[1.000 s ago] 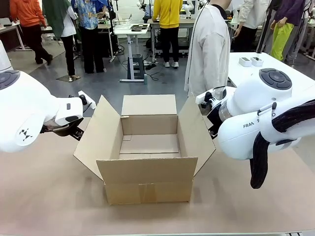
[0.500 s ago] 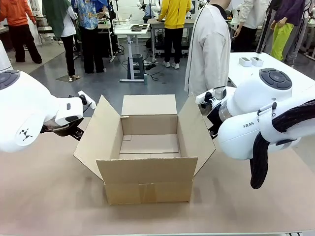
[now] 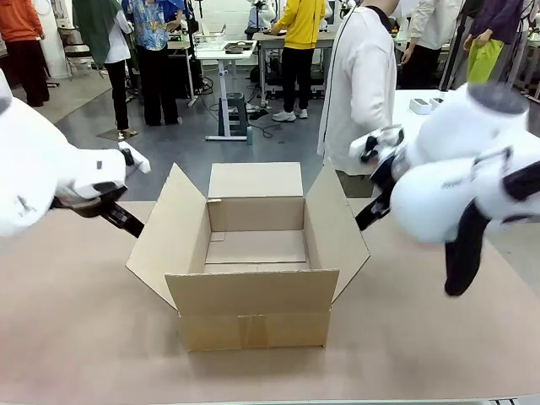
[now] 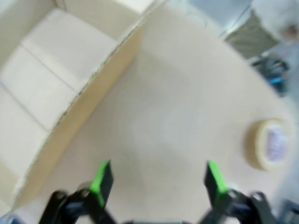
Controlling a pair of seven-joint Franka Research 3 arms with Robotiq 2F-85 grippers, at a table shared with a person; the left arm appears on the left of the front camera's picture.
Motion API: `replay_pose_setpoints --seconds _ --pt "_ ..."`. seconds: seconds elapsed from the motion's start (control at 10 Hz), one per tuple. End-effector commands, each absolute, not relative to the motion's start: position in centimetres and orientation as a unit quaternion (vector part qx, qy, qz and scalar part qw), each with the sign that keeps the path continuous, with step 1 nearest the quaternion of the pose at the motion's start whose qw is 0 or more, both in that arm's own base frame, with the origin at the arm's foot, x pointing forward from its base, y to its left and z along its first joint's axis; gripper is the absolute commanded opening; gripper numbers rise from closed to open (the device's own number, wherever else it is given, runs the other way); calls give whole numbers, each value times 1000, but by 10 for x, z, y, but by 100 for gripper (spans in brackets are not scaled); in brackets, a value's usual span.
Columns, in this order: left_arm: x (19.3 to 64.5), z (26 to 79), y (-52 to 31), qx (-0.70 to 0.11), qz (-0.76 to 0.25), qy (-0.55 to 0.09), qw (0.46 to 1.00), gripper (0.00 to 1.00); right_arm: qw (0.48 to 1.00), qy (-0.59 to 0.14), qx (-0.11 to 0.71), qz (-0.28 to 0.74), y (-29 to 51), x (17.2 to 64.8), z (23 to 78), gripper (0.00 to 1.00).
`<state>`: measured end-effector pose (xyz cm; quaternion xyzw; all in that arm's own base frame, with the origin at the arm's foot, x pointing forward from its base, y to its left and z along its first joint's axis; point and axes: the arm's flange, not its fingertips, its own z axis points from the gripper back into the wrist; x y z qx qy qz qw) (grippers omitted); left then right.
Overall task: Wrap the clocks to prevent damage.
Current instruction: Open the side flaps of the Package Box.
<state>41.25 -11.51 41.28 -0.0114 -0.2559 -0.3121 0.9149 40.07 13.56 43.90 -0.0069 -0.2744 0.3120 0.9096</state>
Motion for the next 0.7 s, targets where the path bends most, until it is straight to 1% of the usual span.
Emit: replay_pose_setpoints --seconds 0.0,0.1,0.3,0.4,0.5,0.6 --pt "412 480 -87 -44 -365 -245 897 100 909 -269 -31 318 123 380 514 100" --pt "405 510 -85 -47 -382 -239 891 100 903 -255 -30 343 127 362 539 100" --pt "360 559 -80 -56 -401 -253 879 100 885 -223 -48 405 136 311 578 100" --pt "351 586 -82 -38 -403 -258 877 100 888 -230 -62 395 136 297 593 100" --pt "346 602 -85 -25 -400 -261 878 100 892 -234 -68 382 134 291 600 100" --pt "337 603 -91 6 -370 -279 886 100 902 -253 -107 332 132 292 595 100"
